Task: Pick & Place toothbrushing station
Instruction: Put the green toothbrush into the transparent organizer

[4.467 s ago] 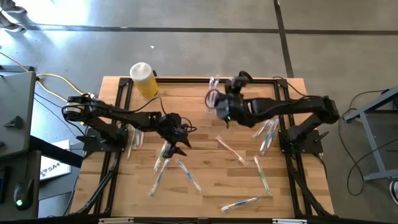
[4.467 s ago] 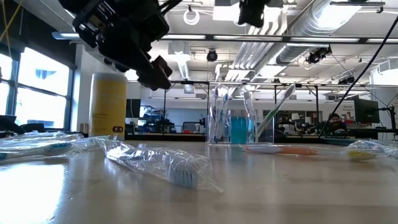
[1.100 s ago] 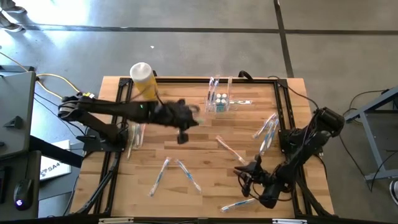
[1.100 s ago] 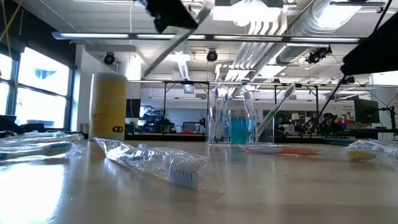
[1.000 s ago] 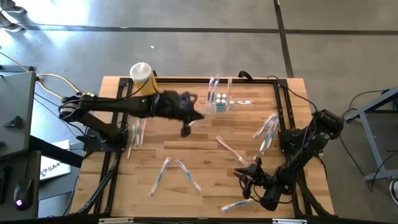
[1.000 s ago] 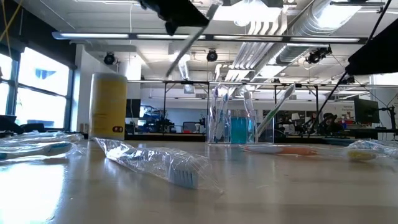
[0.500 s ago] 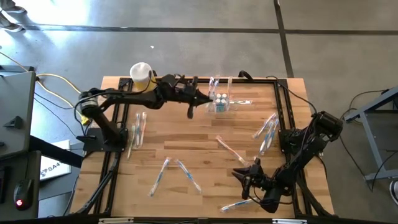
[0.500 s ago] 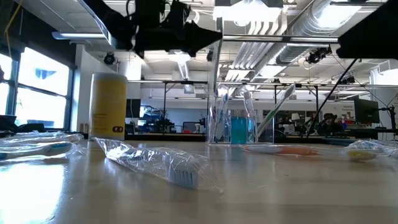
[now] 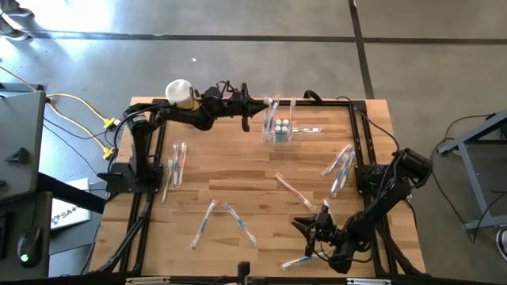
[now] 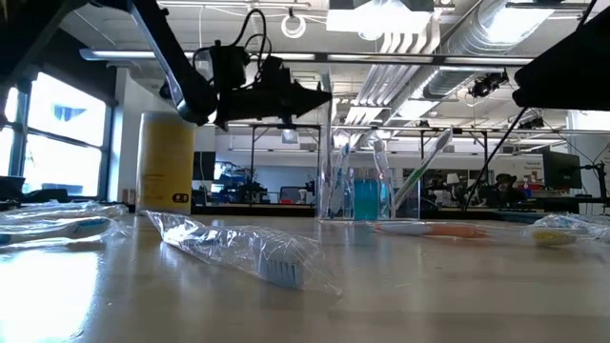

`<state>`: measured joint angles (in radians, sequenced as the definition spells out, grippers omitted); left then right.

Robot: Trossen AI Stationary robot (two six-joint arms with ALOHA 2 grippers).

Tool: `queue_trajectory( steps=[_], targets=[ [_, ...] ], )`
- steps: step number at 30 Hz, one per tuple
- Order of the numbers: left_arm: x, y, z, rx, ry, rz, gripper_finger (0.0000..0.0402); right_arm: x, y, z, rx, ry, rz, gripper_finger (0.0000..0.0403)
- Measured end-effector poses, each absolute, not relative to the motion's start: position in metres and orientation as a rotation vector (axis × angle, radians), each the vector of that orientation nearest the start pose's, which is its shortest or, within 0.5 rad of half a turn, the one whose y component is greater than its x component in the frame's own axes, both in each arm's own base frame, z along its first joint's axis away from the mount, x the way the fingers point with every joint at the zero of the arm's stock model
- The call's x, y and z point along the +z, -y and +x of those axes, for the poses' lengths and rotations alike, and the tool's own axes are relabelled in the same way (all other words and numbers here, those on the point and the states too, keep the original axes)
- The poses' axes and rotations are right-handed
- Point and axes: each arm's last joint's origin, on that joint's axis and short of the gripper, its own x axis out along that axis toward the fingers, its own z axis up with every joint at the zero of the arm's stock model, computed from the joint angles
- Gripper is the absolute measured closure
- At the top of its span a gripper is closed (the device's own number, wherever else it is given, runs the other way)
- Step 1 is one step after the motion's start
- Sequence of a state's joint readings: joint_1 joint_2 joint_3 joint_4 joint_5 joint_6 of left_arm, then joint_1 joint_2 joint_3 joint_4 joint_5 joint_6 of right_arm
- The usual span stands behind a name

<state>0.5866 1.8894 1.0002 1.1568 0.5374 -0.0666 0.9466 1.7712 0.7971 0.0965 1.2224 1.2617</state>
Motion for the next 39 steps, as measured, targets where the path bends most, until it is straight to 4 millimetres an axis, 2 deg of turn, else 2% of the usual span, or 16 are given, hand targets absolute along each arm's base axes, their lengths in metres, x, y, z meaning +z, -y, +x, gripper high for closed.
queue_trajectory(
  steps=[8,12,18,32,39],
  targets=[
    [0.201,-0.216,0.351,0.018,0.179,0.022,0.0401,0.133,-0.236,0.203,-0.444,-0.169,0.486,0.0333],
    [0.182,-0.218,0.354,0.017,0.135,-0.058,0.0401,0.134,-0.237,0.204,-0.435,-0.176,0.499,0.0333],
    [0.165,-0.216,0.359,0.013,0.096,-0.122,0.0401,0.134,-0.237,0.203,-0.428,-0.184,0.501,0.0333],
    [0.156,-0.209,0.366,0.108,0.014,-0.2,0.0401,0.133,-0.237,0.203,-0.426,-0.19,0.472,0.0333],
    [0.158,-0.209,0.365,0.093,0.039,-0.206,0.0358,0.133,-0.237,0.203,-0.426,-0.19,0.472,0.0333]
  ],
)
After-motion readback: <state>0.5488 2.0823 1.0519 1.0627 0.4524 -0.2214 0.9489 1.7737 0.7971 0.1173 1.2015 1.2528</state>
